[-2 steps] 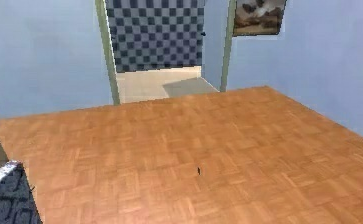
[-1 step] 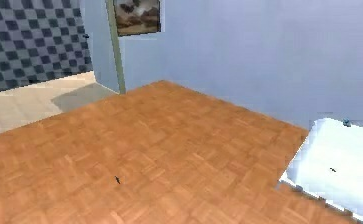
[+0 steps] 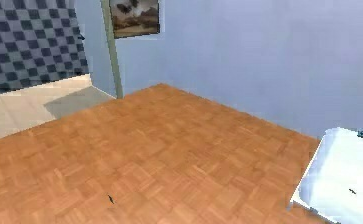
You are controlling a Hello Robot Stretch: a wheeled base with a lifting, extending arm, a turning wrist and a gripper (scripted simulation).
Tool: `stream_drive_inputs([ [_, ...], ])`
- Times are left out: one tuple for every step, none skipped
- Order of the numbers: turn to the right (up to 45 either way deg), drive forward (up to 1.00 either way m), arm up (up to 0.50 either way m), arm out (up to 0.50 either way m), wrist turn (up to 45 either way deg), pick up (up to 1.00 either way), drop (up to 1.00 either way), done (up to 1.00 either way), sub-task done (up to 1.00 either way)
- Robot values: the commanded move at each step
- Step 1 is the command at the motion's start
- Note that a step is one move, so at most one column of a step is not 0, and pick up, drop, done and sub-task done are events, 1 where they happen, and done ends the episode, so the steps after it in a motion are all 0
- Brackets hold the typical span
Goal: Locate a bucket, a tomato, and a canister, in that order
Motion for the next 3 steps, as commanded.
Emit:
stream_drive_inputs([
  [0.0, 0.8, 0.0, 0.0, 0.0, 0.0, 0.0, 0.0, 0.0],
  [-27.0, 0.0, 0.0, 0.0, 0.0, 0.0, 0.0, 0.0, 0.0],
  [0.0, 0.05, 0.0, 0.0, 0.0, 0.0, 0.0, 0.0, 0.0],
])
